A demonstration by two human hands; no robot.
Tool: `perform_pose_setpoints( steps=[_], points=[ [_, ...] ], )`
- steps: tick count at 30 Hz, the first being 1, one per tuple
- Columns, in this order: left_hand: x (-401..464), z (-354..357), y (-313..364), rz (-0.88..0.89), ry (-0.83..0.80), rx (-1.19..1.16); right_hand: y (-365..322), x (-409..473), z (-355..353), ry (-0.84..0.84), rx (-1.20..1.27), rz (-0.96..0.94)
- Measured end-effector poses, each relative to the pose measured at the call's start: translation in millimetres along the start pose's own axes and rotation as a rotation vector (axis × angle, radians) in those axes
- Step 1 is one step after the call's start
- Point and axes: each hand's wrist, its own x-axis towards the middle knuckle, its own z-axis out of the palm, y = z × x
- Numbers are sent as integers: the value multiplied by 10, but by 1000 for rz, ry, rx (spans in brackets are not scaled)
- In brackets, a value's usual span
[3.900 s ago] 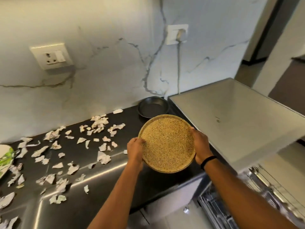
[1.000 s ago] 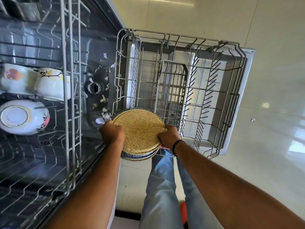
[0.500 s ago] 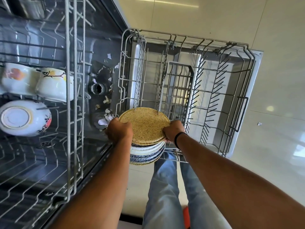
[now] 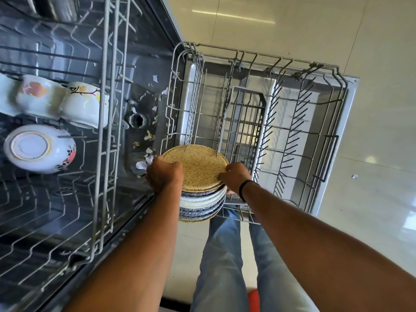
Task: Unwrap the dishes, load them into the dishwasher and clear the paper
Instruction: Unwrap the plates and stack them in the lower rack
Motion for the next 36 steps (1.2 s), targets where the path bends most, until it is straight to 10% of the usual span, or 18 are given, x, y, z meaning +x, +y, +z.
perform_pose_setpoints(
  steps=[14, 36],
  points=[
    [-919, -365, -88, 242, 95, -72, -31, -705, -449, 46, -5, -154],
    [-3236, -3322, -167, 156, -113, -1129, -1500, -4607, -895, -207, 124, -753]
  ],
)
